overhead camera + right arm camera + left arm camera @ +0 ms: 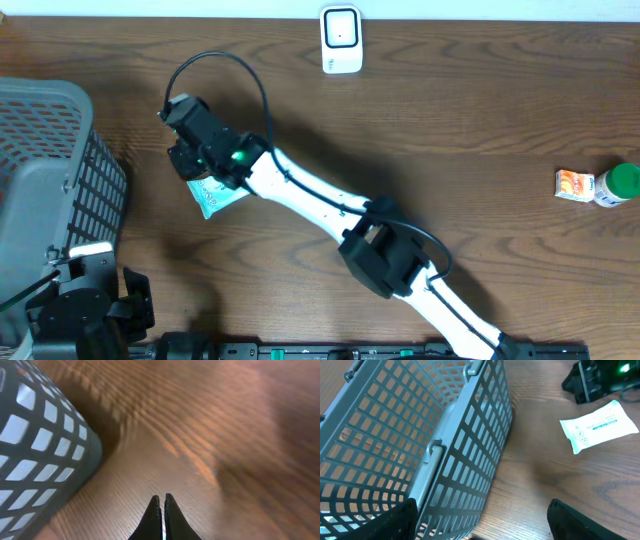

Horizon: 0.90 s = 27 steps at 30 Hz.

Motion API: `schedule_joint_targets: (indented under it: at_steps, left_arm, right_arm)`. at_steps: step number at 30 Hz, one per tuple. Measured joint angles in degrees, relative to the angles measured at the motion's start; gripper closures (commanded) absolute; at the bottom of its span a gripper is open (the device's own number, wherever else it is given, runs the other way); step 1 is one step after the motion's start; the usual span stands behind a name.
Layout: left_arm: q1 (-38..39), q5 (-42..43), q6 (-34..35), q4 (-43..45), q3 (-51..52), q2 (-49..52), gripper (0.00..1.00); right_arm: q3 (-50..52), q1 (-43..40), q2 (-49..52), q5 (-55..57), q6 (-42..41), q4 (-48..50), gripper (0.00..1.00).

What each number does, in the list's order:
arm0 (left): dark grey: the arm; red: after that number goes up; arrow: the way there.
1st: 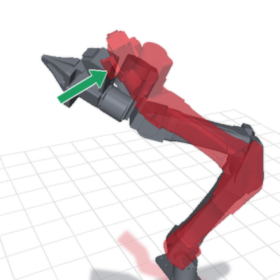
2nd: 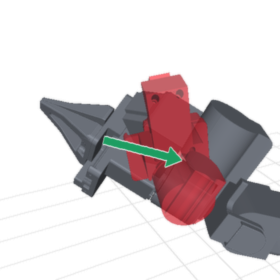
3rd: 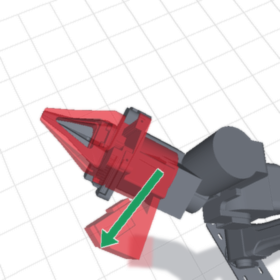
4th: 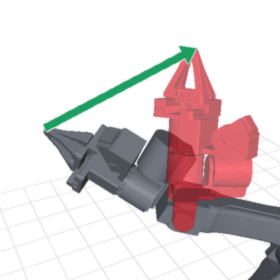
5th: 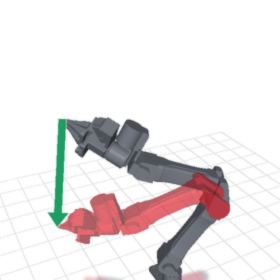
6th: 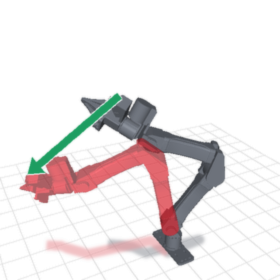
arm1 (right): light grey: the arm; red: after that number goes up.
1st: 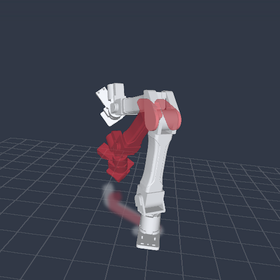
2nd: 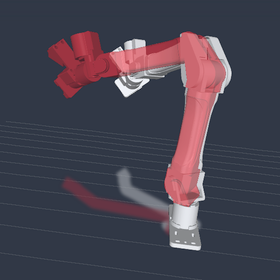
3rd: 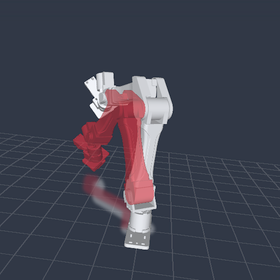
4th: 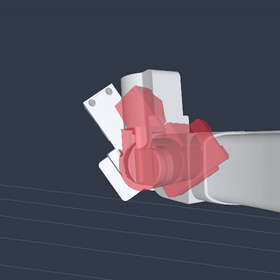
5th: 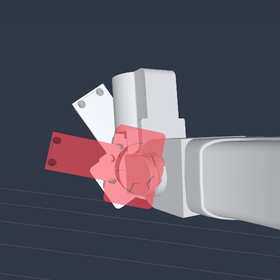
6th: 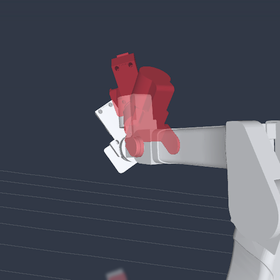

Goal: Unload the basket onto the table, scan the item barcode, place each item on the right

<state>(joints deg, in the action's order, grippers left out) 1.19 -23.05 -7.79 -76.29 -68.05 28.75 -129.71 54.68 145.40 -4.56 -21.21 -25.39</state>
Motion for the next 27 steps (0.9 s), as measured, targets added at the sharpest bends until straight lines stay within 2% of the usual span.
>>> schedule_joint_targets:
  at_steps: [4, 7, 11, 16, 20, 24, 27]
  left_arm:
    - [0.00, 0.00, -0.02, 0.00, -0.02, 0.00, 0.17]
    - [0.00, 0.00, -0.02, 0.00, 0.00, 0.00, 0.17]
    - [0.00, 0.00, -0.02, -0.02, 0.00, 0.00, 0.17]
    - [0.00, 0.02, -0.02, -0.02, 0.00, 0.00, 0.16]
    - [0.00, 0.00, 0.00, 0.00, -0.02, 0.00, 0.17]
    - [0.00, -0.02, -0.02, 0.00, -0.02, 0.00, 0.16]
    - [0.00, -0.02, -0.02, 0.00, -0.02, 0.00, 0.17]
  right_arm:
    - [0.02, 0.20, 3.67, 0.33, -1.70, 0.70, 0.99]
    - [0.02, 0.15, 5.46, 0.48, -2.47, -2.25, 0.99]
    - [-0.57, 0.13, 5.27, 0.31, -2.19, -11.72, 0.99]
    - [-0.57, -1.01, -0.48, 0.57, 4.79, -37.94, 0.99]
    - [-0.42, -4.39, -5.99, 5.75, 10.40, -51.15, 0.99]
    - [-0.42, -8.94, -11.28, 9.99, 12.68, -57.66, 0.99]
    - [-0.42, -11.13, -13.92, 4.15, 13.20, -55.01, 0.99]
